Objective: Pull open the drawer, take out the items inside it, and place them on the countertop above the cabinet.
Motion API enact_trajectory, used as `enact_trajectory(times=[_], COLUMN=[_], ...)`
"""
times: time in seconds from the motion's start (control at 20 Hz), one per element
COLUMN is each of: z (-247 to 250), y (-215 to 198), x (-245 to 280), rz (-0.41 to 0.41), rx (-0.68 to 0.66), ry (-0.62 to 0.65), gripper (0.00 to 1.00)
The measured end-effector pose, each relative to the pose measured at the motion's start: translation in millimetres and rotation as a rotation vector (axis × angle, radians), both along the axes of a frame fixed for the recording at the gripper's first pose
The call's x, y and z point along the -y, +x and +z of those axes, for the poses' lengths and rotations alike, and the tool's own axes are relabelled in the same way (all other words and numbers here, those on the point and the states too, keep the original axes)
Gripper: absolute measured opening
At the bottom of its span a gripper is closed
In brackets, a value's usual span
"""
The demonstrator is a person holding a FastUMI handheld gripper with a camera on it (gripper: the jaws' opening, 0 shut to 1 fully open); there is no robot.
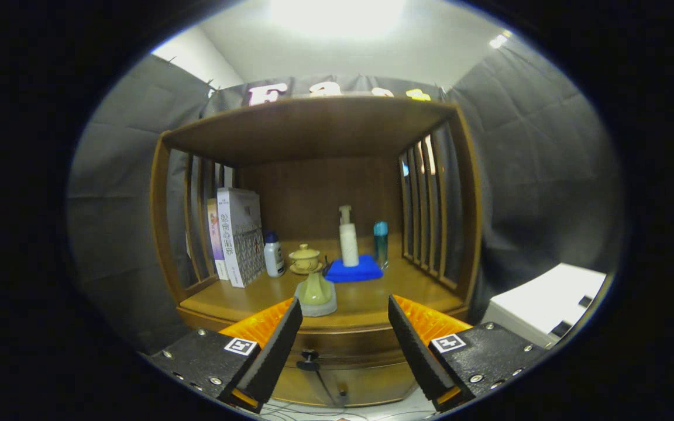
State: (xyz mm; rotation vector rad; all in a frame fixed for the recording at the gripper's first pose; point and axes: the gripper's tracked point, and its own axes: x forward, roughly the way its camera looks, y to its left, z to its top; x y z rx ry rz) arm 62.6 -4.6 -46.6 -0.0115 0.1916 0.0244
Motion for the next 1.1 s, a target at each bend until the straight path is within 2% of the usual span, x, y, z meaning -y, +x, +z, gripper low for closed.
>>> enact_trajectory(times=[0.15,0.25,0.4,0.55,1.1], z=[46,71,83,91,73], y=[-42,-67,-94,-99,-92], x=[-17,-30,-25,-19,-9], rz=[0.054,0.084,0.075,0.018,0.045], rx=[0.058,0.104,0.115,0.130,0.078], ry=[-0.026,0.028,0.039,0.017,-0.013], gripper=[0.93,0.93,0.93,0.93,0.94])
